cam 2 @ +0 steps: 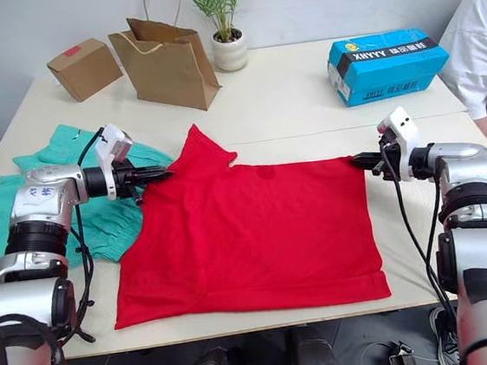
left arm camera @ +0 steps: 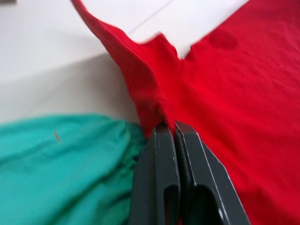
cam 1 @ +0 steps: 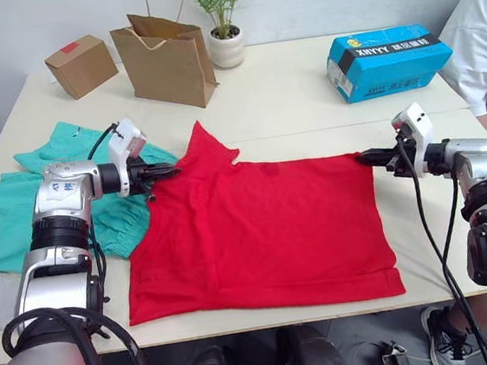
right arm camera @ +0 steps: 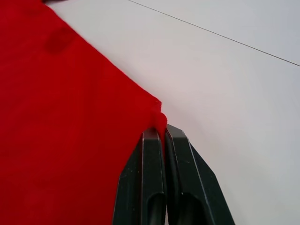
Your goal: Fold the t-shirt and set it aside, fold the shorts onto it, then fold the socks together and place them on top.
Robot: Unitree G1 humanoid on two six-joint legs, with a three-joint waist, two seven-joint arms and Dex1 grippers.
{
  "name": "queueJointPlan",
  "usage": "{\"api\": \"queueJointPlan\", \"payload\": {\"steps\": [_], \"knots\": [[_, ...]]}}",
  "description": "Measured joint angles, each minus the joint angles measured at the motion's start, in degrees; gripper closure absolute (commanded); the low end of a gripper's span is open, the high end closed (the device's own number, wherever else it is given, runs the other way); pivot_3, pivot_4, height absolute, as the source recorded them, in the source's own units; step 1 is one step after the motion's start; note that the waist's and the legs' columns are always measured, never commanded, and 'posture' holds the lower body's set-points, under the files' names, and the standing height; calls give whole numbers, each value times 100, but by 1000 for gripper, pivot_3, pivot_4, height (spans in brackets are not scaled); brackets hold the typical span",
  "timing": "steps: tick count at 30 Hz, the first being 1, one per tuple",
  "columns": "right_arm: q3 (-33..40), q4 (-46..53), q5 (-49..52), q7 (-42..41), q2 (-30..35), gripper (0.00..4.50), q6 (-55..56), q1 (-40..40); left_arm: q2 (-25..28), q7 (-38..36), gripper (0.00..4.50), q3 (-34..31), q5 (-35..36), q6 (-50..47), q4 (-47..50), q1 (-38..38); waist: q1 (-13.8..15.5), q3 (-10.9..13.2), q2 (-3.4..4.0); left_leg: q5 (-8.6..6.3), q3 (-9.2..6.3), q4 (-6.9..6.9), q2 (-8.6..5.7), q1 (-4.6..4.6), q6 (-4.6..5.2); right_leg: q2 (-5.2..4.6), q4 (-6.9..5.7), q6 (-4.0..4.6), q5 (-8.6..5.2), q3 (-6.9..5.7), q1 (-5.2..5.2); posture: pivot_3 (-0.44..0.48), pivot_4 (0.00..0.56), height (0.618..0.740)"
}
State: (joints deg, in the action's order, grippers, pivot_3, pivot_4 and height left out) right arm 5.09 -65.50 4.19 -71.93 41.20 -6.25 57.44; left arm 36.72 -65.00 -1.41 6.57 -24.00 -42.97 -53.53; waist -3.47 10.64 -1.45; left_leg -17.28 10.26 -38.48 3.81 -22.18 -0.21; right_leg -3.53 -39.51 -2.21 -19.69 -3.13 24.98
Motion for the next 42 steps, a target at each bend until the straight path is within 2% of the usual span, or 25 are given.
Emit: {"api": "queueJointPlan", "payload": {"steps": [5,24,32,38,40,42], "knots": [[204,307,244,-121,51,4456,2,-363,136,36,4500,-80,101,-152,387,382,18,0,0,0,-1,-15,0,0,0,-1,-1,0,0,1,0,0,150,740],[262,763,523,-112,176,4456,377,-1235,233,527,4500,-271,404,-179,727,726,14,0,0,-1,-4,-34,2,1,0,0,-13,0,0,2,-3,0,150,740],[263,985,596,-31,176,4456,492,-1525,386,556,4500,-310,567,-391,1318,1235,27,0,0,-1,-6,-36,2,1,0,0,-13,1,0,3,-5,0,150,740],[508,2052,1020,9,173,4456,201,-2358,470,646,4500,-327,695,-601,1654,1438,60,0,0,-1,-18,-39,2,4,1,0,-6,1,0,0,-20,0,150,740],[531,2340,1139,6,153,4033,109,-2598,528,649,4500,-333,721,-661,1717,1463,60,0,0,-2,-18,-41,1,5,2,0,-6,1,0,0,-22,0,150,740],[538,2565,1214,26,141,3487,45,-2753,651,563,4052,-331,756,-742,1753,1496,46,0,0,-2,-18,-41,2,7,2,0,-7,1,0,0,-23,0,150,740]]}}
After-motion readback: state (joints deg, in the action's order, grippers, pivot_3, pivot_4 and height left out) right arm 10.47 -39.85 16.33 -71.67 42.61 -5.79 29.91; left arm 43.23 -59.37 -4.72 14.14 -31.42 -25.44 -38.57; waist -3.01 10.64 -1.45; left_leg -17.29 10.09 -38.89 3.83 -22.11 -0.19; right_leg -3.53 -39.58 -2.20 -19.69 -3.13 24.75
